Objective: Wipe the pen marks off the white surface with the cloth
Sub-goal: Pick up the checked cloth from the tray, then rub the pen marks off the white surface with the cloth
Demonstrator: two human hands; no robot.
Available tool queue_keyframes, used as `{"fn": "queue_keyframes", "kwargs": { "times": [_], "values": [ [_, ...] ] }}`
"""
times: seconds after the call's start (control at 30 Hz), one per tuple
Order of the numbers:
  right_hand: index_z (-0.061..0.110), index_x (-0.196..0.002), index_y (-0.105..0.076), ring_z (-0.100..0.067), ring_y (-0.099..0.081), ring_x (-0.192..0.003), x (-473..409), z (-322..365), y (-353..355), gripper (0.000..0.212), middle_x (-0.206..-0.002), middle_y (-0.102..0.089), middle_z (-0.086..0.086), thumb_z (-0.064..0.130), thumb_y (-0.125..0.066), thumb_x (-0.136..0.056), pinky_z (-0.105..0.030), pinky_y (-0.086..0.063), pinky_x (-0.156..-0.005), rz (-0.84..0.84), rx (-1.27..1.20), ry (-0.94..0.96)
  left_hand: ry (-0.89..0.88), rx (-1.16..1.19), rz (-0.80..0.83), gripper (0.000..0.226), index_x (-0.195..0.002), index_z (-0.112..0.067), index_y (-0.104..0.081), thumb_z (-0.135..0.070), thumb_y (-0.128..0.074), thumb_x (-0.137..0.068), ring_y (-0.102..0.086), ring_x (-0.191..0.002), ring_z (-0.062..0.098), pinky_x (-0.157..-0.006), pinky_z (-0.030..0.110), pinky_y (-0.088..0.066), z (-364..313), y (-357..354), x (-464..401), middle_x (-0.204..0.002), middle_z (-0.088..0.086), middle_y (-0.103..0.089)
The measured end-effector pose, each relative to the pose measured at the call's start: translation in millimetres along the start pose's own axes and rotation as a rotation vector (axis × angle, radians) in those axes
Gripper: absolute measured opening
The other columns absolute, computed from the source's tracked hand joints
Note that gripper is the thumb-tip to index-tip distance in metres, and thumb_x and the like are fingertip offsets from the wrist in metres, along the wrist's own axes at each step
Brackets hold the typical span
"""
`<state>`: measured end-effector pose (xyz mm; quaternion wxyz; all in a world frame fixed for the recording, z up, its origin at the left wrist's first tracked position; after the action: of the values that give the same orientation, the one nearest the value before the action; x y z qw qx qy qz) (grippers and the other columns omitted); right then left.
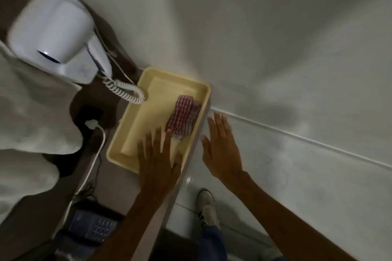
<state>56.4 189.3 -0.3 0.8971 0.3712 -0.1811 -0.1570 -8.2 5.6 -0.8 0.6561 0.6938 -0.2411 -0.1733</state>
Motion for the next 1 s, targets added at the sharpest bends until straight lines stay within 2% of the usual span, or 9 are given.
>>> {"fn": "queue_keyframes", "kwargs": {
  "times": [0.1, 0.17, 0.33, 0.47, 0.6, 0.73, 0.83, 0.9, 1.0],
  "values": [
    [0.008, -0.172, -0.014, -0.029, -0.001, -0.172, -54, 8, -63, 0.065, -0.184, -0.008, -0.012, 0.030, -0.036, -0.115, -0.040, -0.011, -0.140, 0.030, -0.167, 0.047, 0.076, 0.027, -0.026, 0.073, -0.168, -0.009, -0.037, -0.051, -0.039, -0.108, -0.022, -0.164, 0.048, -0.132, 0.069, -0.019, 42, -56, -31, -0.176, 0.021, -0.031],
    [0.000, -0.170, -0.012, -0.038, -0.002, -0.171, -95, 17, -102, 0.068, -0.182, -0.009, -0.021, 0.025, -0.039, -0.113, -0.047, -0.010, -0.141, 0.028, -0.114, 0.040, 0.096, -0.012, -0.039, 0.071, -0.169, -0.011, -0.035, -0.049, -0.039, -0.109, -0.022, -0.165, 0.048, -0.132, 0.067, -0.017, 66, -84, -49, -0.177, 0.019, -0.030],
    [0.007, -0.172, 0.000, -0.044, 0.014, -0.169, -153, 16, -168, 0.091, -0.181, 0.010, -0.027, 0.043, -0.052, -0.107, -0.060, 0.009, -0.139, 0.085, 0.023, -0.239, 0.162, 0.052, 0.004, 0.066, -0.169, -0.011, -0.034, -0.036, -0.042, -0.108, -0.017, -0.165, 0.049, -0.131, 0.070, -0.019, 95, -127, -62, -0.177, 0.020, -0.028],
    [0.010, -0.173, 0.001, -0.045, 0.017, -0.168, -158, 17, -185, 0.094, -0.180, 0.012, -0.028, 0.014, -0.055, -0.097, -0.066, 0.004, -0.137, 0.070, 0.065, -0.259, 0.240, 0.175, -0.012, 0.063, -0.169, -0.012, -0.035, -0.027, -0.046, -0.108, -0.013, -0.167, 0.045, -0.133, 0.068, -0.019, 75, -130, -57, -0.179, 0.017, -0.025],
    [0.006, -0.171, -0.011, -0.045, 0.013, -0.169, -161, 25, -152, 0.085, -0.182, 0.001, -0.023, 0.000, -0.051, -0.096, -0.059, 0.008, -0.139, 0.114, 0.014, -0.219, 0.211, 0.217, -0.073, 0.061, -0.169, -0.013, -0.033, -0.031, -0.038, -0.111, -0.011, -0.168, 0.042, -0.134, 0.066, -0.017, 43, -109, -50, -0.180, 0.015, -0.023],
    [0.002, -0.168, -0.026, -0.047, 0.004, -0.169, -116, 23, -94, 0.087, -0.180, -0.016, -0.023, -0.010, -0.049, -0.085, -0.060, 0.003, -0.140, -0.044, -0.146, 0.013, 0.183, 0.225, -0.207, 0.063, -0.170, -0.013, -0.029, -0.031, -0.047, -0.112, -0.013, -0.168, 0.043, -0.135, 0.062, -0.016, 2, -87, -32, -0.180, 0.016, -0.023],
    [0.008, -0.169, -0.023, -0.039, 0.011, -0.169, -48, -24, -66, 0.084, -0.182, -0.005, -0.014, -0.004, -0.034, -0.087, -0.062, 0.000, -0.139, -0.126, -0.129, 0.091, 0.146, 0.192, -0.205, 0.066, -0.171, -0.013, -0.023, -0.039, -0.042, -0.113, -0.008, -0.168, 0.042, -0.136, 0.058, -0.010, -38, -87, -8, -0.180, 0.018, -0.019],
    [0.018, -0.169, -0.013, -0.028, 0.019, -0.167, 0, -76, -61, 0.084, -0.179, 0.005, -0.002, -0.007, -0.035, -0.092, -0.063, -0.004, -0.139, -0.077, -0.103, 0.020, 0.077, 0.178, -0.151, 0.067, -0.171, -0.013, -0.022, -0.043, -0.038, -0.113, -0.002, -0.168, 0.039, -0.136, 0.057, -0.008, -67, -97, 13, -0.180, 0.020, -0.019],
    [0.021, -0.169, -0.003, -0.031, 0.021, -0.168, 67, -167, -70, 0.087, -0.183, 0.010, -0.004, -0.009, -0.048, -0.101, -0.060, -0.004, -0.140, 0.053, -0.043, -0.240, -0.066, 0.164, -0.054, 0.068, -0.170, -0.012, -0.027, -0.044, -0.038, -0.111, -0.005, -0.166, 0.035, -0.134, 0.056, -0.009, -111, -131, 48, -0.178, 0.021, -0.022]
  ]
}}
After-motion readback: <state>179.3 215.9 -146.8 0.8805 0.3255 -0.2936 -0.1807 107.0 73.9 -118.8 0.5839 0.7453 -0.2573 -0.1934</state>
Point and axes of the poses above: each hand's wrist, its own x-axis away from the middle knuckle, its own y-axis out of the back of the hand, z = x × y, the point moved 1 cm from there along -x, towards the middle knuckle
